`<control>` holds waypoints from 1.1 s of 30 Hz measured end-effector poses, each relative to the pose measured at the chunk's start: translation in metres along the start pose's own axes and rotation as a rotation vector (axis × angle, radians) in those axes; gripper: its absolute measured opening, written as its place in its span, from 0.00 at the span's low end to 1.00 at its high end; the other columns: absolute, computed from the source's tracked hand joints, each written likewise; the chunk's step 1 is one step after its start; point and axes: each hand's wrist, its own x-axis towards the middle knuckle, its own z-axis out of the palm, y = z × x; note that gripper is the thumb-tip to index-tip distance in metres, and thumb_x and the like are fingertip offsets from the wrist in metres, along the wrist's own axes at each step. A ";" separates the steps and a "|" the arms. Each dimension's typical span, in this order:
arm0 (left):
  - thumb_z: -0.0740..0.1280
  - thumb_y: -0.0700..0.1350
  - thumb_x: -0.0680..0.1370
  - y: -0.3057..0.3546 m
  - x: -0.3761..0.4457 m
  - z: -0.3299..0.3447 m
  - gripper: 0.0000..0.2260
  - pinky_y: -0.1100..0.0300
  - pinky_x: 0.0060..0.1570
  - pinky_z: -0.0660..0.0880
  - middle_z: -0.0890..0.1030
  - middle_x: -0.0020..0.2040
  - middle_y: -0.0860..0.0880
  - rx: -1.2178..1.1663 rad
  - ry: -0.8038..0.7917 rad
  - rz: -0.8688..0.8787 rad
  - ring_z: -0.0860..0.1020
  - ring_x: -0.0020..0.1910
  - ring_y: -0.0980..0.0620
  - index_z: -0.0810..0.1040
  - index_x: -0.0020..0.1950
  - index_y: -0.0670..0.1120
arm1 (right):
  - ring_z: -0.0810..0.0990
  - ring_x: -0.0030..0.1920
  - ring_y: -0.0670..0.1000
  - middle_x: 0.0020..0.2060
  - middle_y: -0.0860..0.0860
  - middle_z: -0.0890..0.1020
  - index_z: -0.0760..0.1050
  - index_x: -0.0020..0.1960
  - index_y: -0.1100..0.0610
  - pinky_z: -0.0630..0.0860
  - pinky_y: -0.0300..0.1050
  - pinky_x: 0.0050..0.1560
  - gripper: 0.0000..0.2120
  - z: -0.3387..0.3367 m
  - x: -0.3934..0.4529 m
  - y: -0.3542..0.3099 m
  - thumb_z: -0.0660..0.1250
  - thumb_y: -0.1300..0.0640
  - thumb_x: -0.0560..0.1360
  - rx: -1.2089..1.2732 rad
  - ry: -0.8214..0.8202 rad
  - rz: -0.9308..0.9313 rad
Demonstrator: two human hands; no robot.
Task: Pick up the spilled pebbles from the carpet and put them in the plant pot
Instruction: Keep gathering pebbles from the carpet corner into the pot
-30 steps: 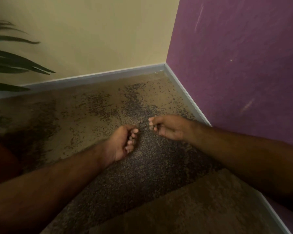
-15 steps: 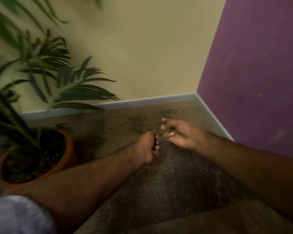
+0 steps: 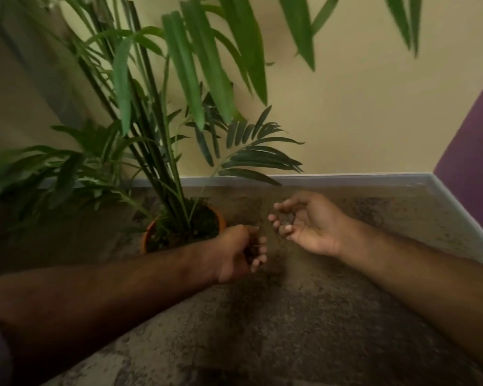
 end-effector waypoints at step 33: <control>0.53 0.43 0.82 -0.018 -0.043 -0.146 0.12 0.57 0.47 0.74 0.78 0.45 0.46 -0.282 0.603 0.495 0.77 0.49 0.48 0.76 0.52 0.44 | 0.57 0.76 0.60 0.75 0.63 0.57 0.53 0.76 0.64 0.56 0.54 0.75 0.45 0.096 0.055 0.071 0.64 0.36 0.72 0.218 -0.143 0.036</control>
